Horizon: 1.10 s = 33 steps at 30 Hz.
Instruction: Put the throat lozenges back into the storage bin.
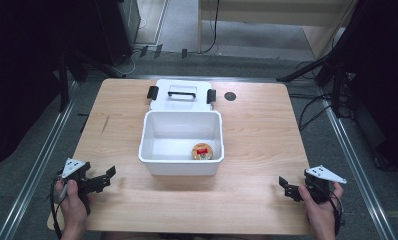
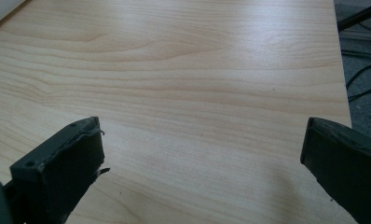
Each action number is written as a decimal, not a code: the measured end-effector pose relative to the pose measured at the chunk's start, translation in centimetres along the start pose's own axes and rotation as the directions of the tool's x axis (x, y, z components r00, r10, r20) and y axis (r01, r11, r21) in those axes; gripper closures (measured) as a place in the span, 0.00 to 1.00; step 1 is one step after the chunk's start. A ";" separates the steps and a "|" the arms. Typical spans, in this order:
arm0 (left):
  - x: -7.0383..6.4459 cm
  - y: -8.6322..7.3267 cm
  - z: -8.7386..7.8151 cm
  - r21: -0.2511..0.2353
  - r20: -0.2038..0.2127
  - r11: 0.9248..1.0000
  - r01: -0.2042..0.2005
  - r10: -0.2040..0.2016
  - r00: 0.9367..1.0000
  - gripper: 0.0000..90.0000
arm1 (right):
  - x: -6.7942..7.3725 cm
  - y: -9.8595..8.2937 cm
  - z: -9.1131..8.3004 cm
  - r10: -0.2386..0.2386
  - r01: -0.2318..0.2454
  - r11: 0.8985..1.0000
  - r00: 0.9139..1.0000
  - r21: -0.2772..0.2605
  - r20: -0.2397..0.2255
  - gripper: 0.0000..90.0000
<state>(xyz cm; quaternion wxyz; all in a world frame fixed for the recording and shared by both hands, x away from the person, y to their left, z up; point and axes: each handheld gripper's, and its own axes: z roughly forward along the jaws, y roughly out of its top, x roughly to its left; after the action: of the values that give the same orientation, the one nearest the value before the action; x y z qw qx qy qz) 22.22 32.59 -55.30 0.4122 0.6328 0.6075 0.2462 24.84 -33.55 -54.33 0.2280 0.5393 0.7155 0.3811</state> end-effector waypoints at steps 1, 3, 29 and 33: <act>0.0 0.0 0.0 0.000 0.001 1.000 0.000 0.000 1.000 0.01 | 0.0 -0.1 -0.1 0.001 -0.001 1.000 1.000 -0.005 0.003 0.00; 0.0 0.0 0.0 0.001 0.002 1.000 -0.001 0.001 1.000 0.01 | 0.1 -0.4 -0.4 -0.001 0.001 1.000 1.000 -0.016 0.012 0.00; 0.0 0.0 0.0 0.002 0.002 1.000 0.000 0.000 1.000 0.01 | -2.3 -1.3 -1.1 0.157 -0.155 0.987 0.986 -0.039 0.059 0.00; 0.0 0.0 0.0 0.002 0.001 1.000 0.003 -0.003 1.000 0.01 | -2.5 -1.3 -1.1 0.174 -0.171 0.984 0.983 -0.045 0.062 0.00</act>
<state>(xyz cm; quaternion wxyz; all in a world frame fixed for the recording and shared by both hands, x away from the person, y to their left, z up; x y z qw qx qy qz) 22.25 32.57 -55.31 0.4123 0.6325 0.6083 0.2448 23.98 -36.38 -54.90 0.2282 0.6069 0.6504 0.3956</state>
